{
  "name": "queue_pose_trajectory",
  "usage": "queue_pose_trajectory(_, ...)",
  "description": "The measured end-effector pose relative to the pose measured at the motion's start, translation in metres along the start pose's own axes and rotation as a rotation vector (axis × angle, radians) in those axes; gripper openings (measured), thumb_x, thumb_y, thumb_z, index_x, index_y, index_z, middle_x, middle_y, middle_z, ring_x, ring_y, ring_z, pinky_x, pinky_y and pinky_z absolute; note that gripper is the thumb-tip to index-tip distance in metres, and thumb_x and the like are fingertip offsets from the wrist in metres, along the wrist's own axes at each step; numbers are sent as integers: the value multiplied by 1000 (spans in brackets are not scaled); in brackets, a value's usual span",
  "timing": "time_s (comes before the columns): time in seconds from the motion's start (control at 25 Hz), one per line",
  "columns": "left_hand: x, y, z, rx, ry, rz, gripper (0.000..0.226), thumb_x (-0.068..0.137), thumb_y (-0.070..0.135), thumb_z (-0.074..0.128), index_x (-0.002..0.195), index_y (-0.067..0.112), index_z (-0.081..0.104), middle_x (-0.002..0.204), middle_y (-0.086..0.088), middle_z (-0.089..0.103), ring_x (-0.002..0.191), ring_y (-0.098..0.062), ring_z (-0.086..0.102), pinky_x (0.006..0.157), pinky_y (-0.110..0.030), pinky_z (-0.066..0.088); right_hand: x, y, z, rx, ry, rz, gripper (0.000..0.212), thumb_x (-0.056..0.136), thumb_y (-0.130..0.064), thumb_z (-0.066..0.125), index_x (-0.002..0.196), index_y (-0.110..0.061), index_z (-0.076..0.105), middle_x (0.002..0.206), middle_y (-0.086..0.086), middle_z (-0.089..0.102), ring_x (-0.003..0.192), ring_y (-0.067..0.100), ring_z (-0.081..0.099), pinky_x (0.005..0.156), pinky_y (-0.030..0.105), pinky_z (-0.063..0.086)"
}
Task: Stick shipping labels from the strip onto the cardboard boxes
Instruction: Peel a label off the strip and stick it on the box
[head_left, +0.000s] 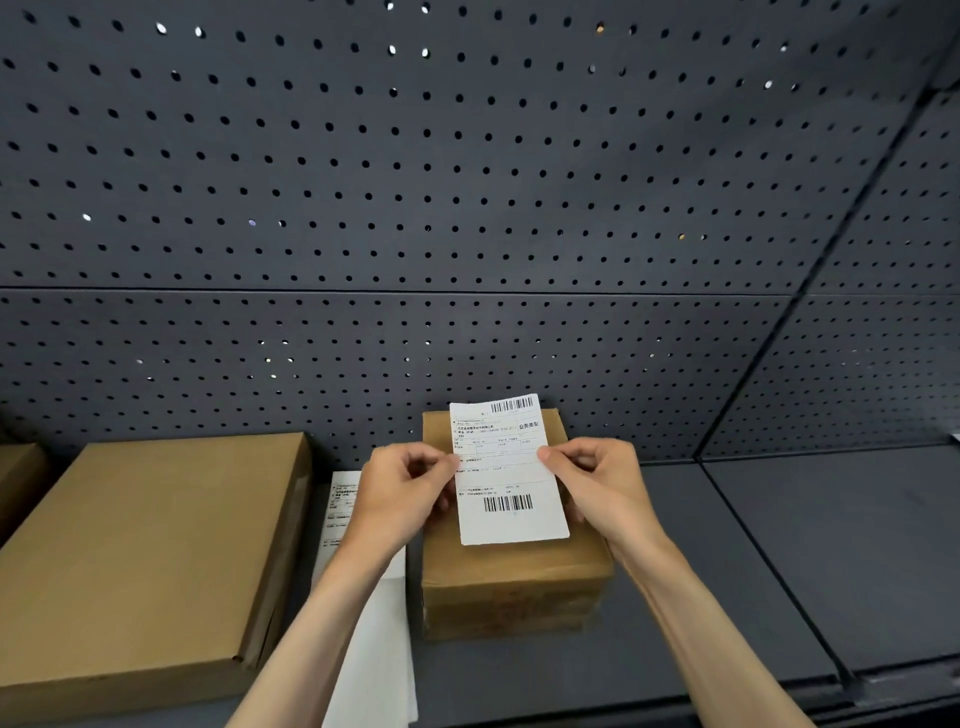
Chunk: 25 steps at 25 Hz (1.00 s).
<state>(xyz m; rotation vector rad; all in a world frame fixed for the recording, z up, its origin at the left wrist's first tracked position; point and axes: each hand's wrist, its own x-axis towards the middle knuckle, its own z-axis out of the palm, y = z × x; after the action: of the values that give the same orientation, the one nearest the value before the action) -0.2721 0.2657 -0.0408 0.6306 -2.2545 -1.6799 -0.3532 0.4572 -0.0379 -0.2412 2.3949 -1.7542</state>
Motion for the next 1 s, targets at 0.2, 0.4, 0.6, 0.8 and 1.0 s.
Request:
queue_pose_trajectory(0.2,6,-1,10,292,67,72,22,91,23,63,73,19,74,72,8,72,71,-11,66,66,-32,51,10,3,6,-362,80,-94,30,94,-26,70,69,-10,75,67,-1,75,70,24,71,63,41,55)
queue_pose_trajectory(0.4,9,-3,16,526,107,120,18,92,29,55,82,21,68,77,1,69,74,-24,64,60,-34,47,7,1,10,-596,131,-135,32,95,-35,66,68,-18,68,58,-10,65,60,15,61,56,28,42)
queue_pose_trajectory(0.6,7,-2,20,664,146,182,20,92,31,53,87,20,68,84,-2,72,80,-29,66,66,-37,51,6,1,12,-640,128,-142,27,96,-38,65,76,-20,72,69,-10,70,71,20,68,67,37,56)
queue_pose_trajectory(0.8,7,-1,22,731,133,210,21,92,30,50,84,18,65,89,-4,73,82,-32,67,69,-38,52,7,2,14,-696,142,-151,27,96,-38,66,75,-20,70,71,-7,70,70,19,66,63,32,48)
queue_pose_trajectory(1.0,8,1,22,812,83,241,18,90,30,46,84,18,58,93,-4,68,84,-34,63,67,-37,43,7,2,14,-719,152,-154,27,92,-38,70,76,-16,70,71,-5,71,70,20,67,62,30,48)
